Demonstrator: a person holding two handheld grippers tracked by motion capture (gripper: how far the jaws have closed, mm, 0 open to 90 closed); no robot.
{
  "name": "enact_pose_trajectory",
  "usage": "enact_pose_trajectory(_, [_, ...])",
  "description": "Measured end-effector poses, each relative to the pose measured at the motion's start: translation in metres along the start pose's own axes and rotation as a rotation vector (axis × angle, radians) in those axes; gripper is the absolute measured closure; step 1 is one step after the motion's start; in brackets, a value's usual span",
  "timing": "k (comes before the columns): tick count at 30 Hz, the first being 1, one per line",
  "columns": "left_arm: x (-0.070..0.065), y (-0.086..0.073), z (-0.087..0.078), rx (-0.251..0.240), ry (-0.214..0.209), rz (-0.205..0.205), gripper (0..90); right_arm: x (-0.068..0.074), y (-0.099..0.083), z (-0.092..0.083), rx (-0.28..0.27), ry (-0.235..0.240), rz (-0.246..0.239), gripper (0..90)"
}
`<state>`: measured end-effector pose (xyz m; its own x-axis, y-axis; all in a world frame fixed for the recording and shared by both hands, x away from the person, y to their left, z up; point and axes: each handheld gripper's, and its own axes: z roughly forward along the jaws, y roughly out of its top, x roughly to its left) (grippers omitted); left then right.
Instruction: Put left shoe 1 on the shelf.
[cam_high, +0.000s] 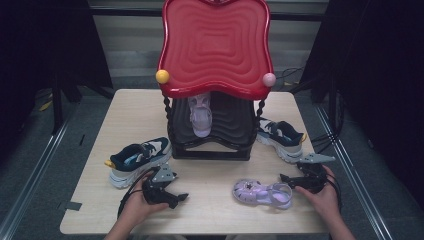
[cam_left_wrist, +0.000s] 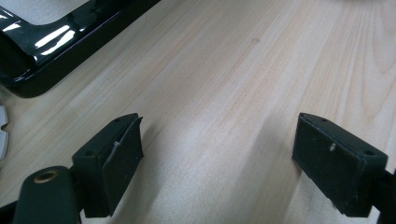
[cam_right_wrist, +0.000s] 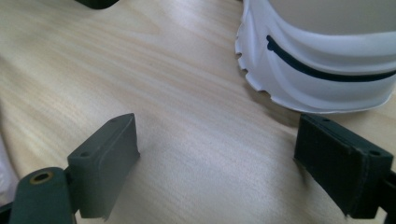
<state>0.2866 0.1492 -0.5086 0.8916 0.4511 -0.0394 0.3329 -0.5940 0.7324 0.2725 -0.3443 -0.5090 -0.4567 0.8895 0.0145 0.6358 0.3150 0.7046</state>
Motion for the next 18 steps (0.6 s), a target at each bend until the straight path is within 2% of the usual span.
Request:
enact_pose_trajectory(6, [0.0,0.0,0.0,0.007,0.0,0.008,14.9,-0.004,0.0,-0.013,0.001,0.036,0.006,14.9])
enact_pose_trajectory(10, [0.0,0.0,-0.001,0.016,0.0,0.01,14.0,-0.005,0.0,-0.026,-0.03,0.052,0.018,16.9])
enact_pose_trajectory(18, [0.0,0.0,-0.001,0.017,0.001,0.011,13.9,0.001,0.006,-0.036,-0.044,0.087,-0.028,26.7])
